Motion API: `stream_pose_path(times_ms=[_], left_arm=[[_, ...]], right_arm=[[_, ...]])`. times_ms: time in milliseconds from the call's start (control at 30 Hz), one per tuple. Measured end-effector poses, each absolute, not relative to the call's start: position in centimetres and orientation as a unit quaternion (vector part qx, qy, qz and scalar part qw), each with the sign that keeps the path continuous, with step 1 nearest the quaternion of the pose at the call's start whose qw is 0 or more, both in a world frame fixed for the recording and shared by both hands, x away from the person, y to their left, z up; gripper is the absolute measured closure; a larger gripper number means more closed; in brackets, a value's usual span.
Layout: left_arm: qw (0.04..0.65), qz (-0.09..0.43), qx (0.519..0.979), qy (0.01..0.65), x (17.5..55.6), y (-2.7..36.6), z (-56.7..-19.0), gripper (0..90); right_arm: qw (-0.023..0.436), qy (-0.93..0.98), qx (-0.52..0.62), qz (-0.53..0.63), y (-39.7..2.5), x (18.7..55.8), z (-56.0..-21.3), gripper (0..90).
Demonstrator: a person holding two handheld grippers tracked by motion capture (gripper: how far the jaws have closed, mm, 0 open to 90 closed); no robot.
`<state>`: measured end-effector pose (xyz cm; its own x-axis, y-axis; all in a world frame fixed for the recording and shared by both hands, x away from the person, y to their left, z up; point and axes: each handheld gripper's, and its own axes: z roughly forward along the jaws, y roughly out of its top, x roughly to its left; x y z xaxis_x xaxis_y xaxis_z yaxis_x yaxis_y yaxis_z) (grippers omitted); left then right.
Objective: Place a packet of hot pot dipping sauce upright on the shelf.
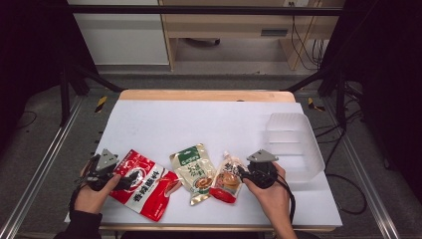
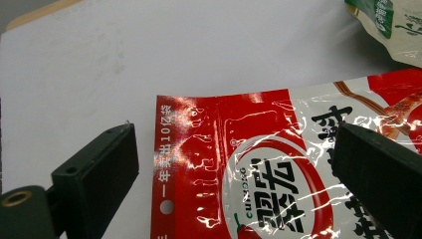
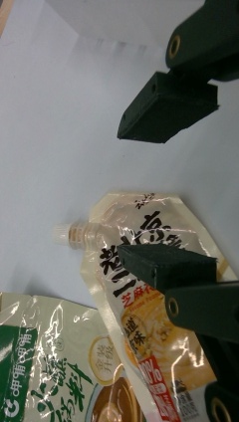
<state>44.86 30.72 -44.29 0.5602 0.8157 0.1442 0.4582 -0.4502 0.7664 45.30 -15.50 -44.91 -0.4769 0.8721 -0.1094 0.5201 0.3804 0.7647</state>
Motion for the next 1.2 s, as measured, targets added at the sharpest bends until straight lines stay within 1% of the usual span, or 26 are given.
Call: stream_pose_path(times_ms=[233, 433, 567, 633, 800, 833, 967, 1033, 1067, 1167, 1200], left_arm=[[0.345, 0.263, 0.809, 0.396, 44.8, 30.9, -44.2, 5.9], [0.347, 0.261, 0.809, 0.396, 44.8, 30.8, -44.2, 5.9], [0.346, 0.259, 0.812, 0.391, 44.8, 30.6, -44.1, 5.9], [0.347, 0.260, 0.813, 0.390, 44.8, 30.5, -44.1, 5.9], [0.350, 0.258, 0.814, 0.386, 44.8, 30.3, -44.1, 6.0], [0.351, 0.257, 0.814, 0.384, 44.8, 30.2, -44.1, 6.1], [0.352, 0.255, 0.816, 0.380, 44.7, 30.0, -44.0, 6.2], [0.354, 0.253, 0.817, 0.378, 44.7, 29.8, -44.0, 6.2], [0.354, 0.253, 0.817, 0.378, 44.7, 29.8, -44.0, 6.2], [0.356, 0.250, 0.819, 0.375, 44.7, 29.5, -44.0, 6.5], [0.356, 0.250, 0.819, 0.375, 44.7, 29.5, -44.0, 6.5]], right_arm=[[0.254, 0.789, 0.453, 0.329, -15.1, 46.2, -45.3, 48.2], [0.243, 0.792, 0.458, 0.323, -14.8, 46.5, -45.7, 50.7], [0.239, 0.795, 0.458, 0.319, -14.8, 46.7, -46.0, 50.7], [0.229, 0.801, 0.460, 0.307, -14.4, 47.0, -46.5, 50.5], [0.219, 0.803, 0.464, 0.302, -14.3, 47.3, -46.8, 50.1], [0.209, 0.803, 0.469, 0.304, -14.5, 47.4, -46.9, 49.7], [0.200, 0.805, 0.471, 0.302, -14.3, 47.4, -47.2, 50.9], [0.192, 0.805, 0.472, 0.304, -14.3, 47.5, -47.3, 55.8], [0.192, 0.805, 0.472, 0.304, -14.3, 47.5, -47.3, 55.8], [0.179, 0.803, 0.477, 0.310, -14.4, 47.4, -47.4, 63.6], [0.179, 0.803, 0.477, 0.310, -14.4, 47.4, -47.4, 63.6]])
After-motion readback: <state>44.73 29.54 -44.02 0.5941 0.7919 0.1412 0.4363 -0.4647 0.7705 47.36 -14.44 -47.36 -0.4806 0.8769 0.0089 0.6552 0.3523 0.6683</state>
